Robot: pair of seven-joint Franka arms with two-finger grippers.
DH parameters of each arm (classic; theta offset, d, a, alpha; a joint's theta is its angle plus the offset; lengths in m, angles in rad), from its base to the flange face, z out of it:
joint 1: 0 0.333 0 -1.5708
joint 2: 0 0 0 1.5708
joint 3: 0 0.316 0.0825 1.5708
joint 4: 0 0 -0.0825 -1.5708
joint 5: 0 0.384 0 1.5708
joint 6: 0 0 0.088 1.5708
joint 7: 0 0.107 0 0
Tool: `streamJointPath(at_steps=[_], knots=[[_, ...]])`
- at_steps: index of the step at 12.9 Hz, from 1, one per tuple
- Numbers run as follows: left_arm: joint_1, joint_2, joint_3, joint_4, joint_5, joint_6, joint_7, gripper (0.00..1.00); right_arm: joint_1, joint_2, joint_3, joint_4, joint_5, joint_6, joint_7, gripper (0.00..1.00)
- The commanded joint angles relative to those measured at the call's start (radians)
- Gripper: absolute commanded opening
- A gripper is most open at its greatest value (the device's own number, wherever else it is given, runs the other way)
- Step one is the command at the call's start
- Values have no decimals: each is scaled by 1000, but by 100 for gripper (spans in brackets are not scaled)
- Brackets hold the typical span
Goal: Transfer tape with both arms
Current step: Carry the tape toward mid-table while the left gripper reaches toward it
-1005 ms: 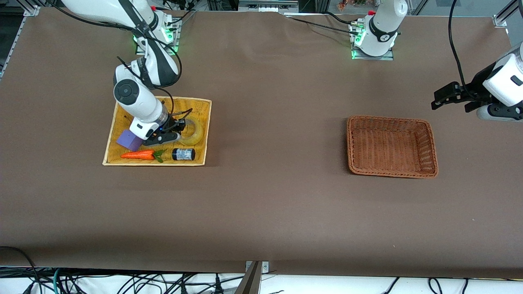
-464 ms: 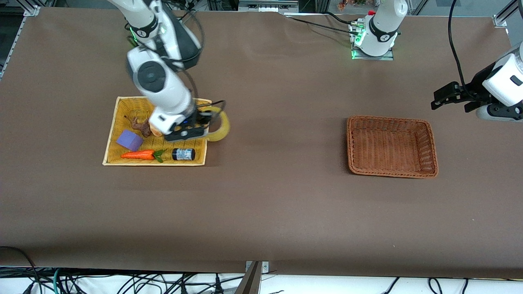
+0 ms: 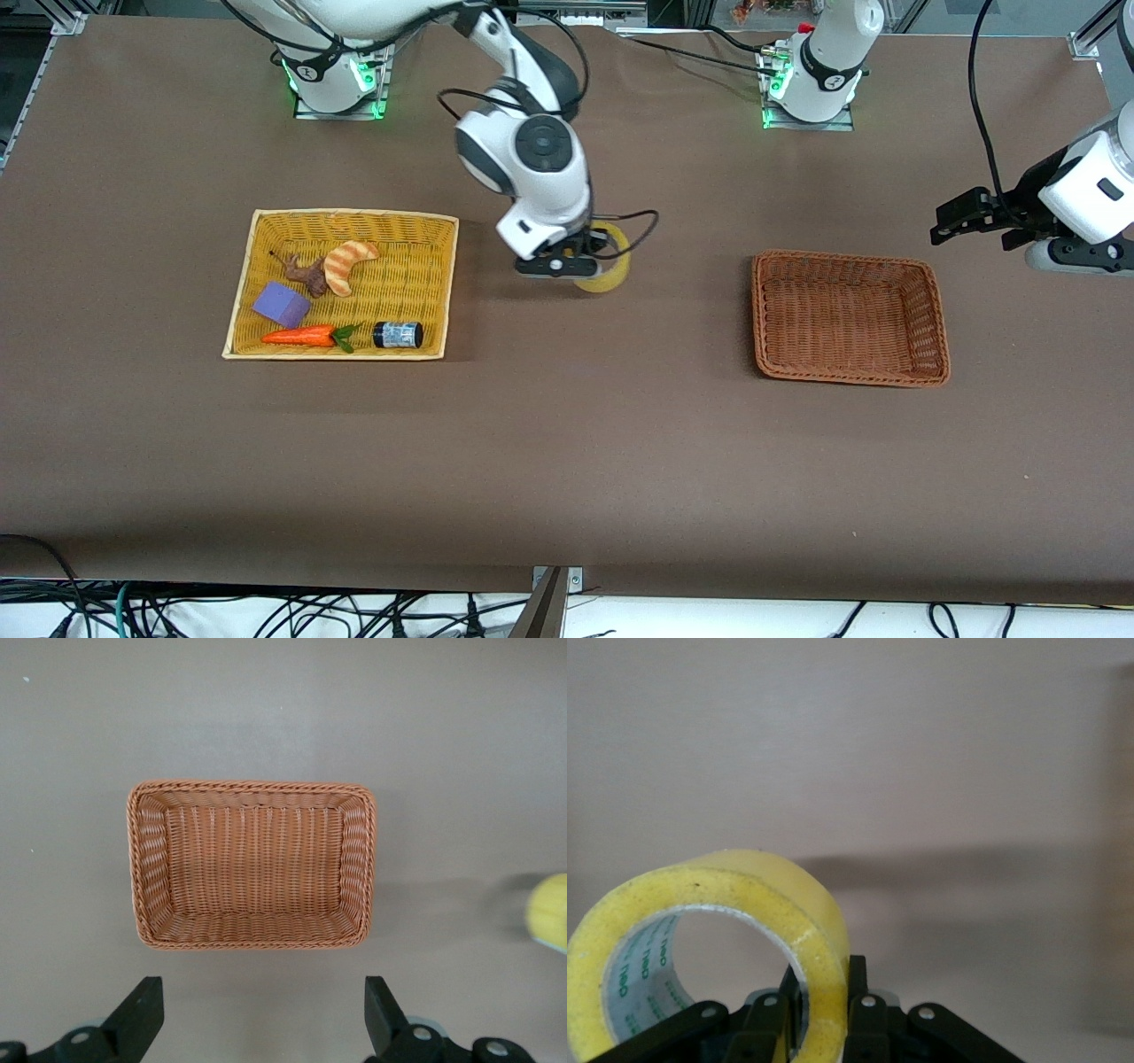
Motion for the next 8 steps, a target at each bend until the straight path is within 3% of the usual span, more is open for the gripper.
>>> streamJointPath(at_steps=[1,4,5,7,8], knots=[[-9,86,-1,38,-9,9,-2,100,57,137,-7,139,-59,43,111,0],[-6,208,-1,38,-81,112,1,100,62,160,-7,131,-82,59,121,0],[-9,233,-1,38,-77,123,1,100,62,166,-7,116,-98,65,121,12],[-14,271,-4,38,-72,176,1,100,54,165,-7,88,-96,106,121,50],[-39,291,-2,38,-70,184,-8,100,44,152,-7,90,-87,100,113,98]])
